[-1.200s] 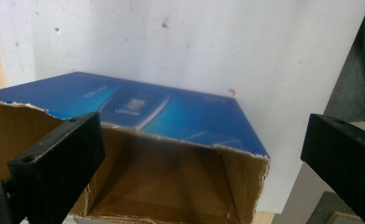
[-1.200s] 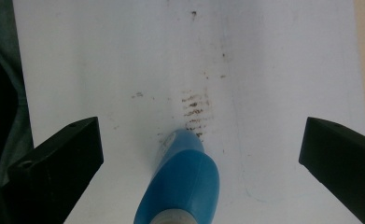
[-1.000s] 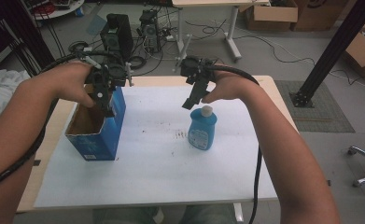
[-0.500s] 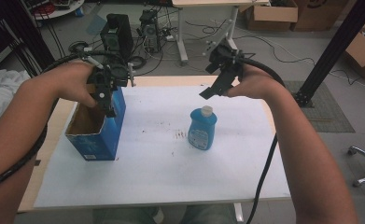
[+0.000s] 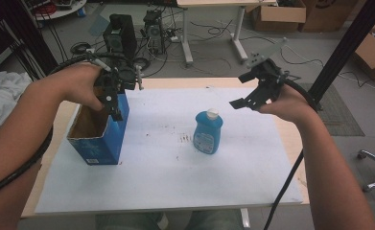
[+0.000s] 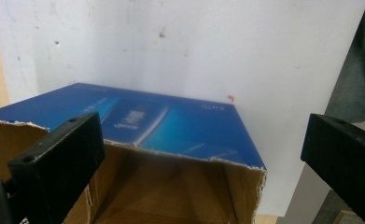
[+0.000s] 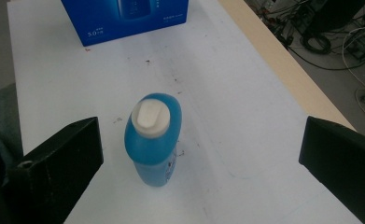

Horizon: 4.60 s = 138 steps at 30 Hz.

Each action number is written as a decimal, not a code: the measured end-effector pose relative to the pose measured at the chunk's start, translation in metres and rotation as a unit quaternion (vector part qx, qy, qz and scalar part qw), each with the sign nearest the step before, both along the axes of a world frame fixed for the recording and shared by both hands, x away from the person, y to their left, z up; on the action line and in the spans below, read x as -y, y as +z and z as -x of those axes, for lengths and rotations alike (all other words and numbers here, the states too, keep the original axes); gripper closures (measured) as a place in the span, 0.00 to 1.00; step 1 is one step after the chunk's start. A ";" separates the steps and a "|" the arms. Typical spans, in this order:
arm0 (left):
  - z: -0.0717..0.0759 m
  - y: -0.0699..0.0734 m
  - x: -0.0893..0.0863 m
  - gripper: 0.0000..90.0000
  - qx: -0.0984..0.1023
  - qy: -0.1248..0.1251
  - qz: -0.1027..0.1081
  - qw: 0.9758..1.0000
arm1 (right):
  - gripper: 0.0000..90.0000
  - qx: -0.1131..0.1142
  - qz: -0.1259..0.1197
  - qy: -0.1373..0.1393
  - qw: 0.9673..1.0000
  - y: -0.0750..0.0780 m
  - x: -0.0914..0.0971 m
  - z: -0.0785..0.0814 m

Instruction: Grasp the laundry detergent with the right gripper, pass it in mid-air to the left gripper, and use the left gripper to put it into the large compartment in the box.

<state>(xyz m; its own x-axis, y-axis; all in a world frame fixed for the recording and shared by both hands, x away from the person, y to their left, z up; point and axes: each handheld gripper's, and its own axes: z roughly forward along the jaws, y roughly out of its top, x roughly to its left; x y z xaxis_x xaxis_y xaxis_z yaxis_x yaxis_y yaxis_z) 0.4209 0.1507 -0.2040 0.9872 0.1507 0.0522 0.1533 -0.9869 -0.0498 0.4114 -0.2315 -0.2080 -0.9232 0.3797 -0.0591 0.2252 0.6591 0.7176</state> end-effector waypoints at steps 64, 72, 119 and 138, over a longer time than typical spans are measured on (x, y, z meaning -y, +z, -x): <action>0.010 0.004 -0.004 0.00 0.007 -0.003 0.005 1.000 | 0.00 0.028 -0.193 -0.103 0.975 -0.216 -0.035 0.029; 0.013 0.005 -0.002 0.00 0.010 -0.007 0.004 1.000 | 0.00 0.034 -0.201 -0.113 0.972 -0.221 -0.043 0.027; 0.012 -0.001 -0.002 0.00 0.005 -0.006 0.005 1.000 | 0.33 0.065 -0.207 -0.113 0.970 -0.232 -0.049 0.032; 0.011 -0.005 -0.001 0.00 0.002 -0.007 0.004 1.000 | 0.46 0.066 -0.213 -0.106 0.969 -0.233 -0.048 0.033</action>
